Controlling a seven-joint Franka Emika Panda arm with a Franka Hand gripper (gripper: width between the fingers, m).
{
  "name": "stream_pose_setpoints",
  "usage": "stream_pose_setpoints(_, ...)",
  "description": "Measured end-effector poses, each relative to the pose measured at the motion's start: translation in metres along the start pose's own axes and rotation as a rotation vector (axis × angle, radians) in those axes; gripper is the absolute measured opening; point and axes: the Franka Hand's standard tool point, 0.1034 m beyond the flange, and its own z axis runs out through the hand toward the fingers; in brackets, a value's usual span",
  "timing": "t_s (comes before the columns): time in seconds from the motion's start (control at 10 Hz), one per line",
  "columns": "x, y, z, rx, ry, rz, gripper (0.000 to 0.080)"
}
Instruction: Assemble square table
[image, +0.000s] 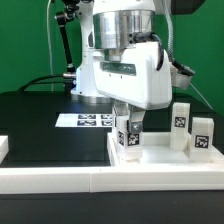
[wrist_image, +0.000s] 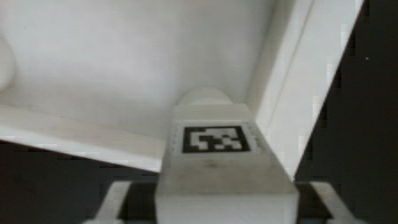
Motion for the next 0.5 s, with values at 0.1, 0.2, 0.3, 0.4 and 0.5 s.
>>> stream_pose_setpoints(0.1, 0.0000, -0.0002, 0.0000, 0.001, 0.000, -0.040, 0.0367)
stream_pose_setpoints(0.2, -0.0001, -0.0002, 0.0000, 0.001, 0.000, -0.093, 0.0367)
stream_pose_setpoints(0.3, -0.0004, -0.0002, 0.0000, -0.002, 0.001, -0.197, 0.0548)
stream_pose_setpoints(0.4, -0.0017, -0.0004, -0.0003, -0.006, -0.003, -0.343, 0.0617)
stream_pose_setpoints(0.5, -0.0025, -0.0008, -0.0003, -0.005, -0.004, -0.404, 0.0617)
